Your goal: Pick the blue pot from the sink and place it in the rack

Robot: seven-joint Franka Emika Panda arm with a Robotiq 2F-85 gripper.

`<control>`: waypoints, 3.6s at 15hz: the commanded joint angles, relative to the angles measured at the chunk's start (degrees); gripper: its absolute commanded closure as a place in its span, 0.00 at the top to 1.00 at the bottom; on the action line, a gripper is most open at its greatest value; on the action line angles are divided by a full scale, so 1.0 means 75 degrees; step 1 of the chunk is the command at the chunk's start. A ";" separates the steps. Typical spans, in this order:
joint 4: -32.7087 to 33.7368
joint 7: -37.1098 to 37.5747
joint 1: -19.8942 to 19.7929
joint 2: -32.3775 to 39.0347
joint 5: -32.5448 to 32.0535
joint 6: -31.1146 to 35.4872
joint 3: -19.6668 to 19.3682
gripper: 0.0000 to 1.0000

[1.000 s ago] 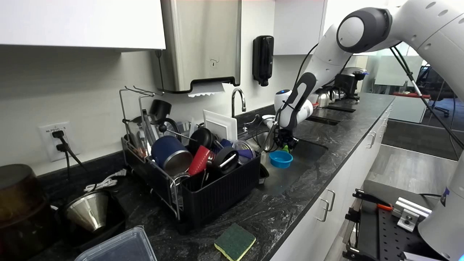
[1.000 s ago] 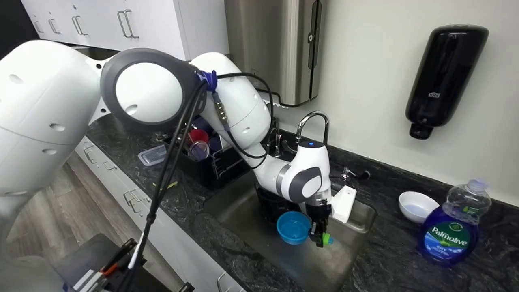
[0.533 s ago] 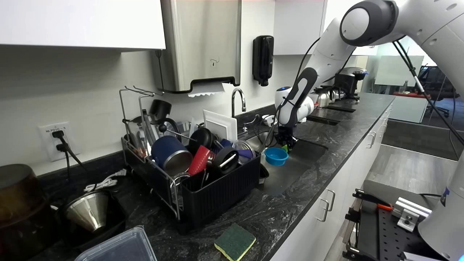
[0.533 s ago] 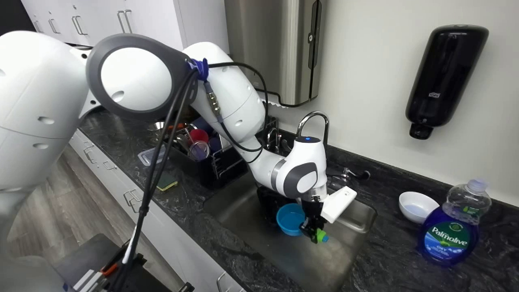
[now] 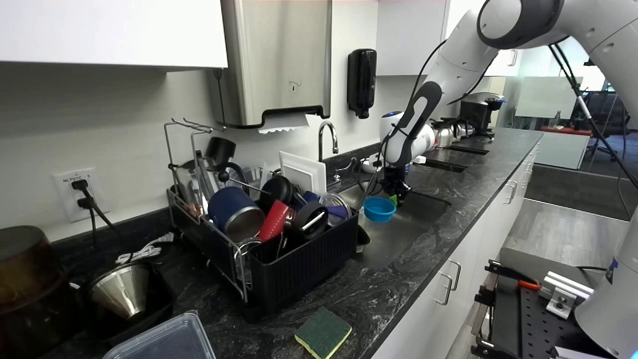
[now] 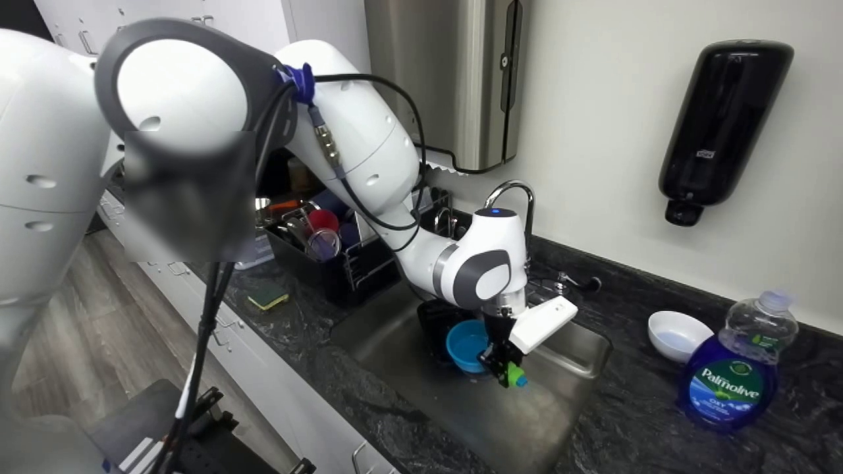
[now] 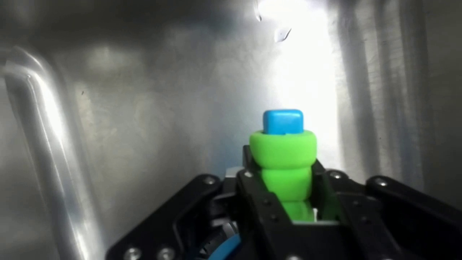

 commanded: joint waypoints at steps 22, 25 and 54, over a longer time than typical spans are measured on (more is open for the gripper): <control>-0.1873 0.0546 -0.0491 -0.1888 0.1115 -0.0656 0.0863 0.08; -0.2166 0.0078 -0.0380 -0.2217 0.1294 -0.0776 0.0804 0.08; -0.3348 0.0251 0.1200 -0.3889 0.1152 -0.0689 0.0560 0.31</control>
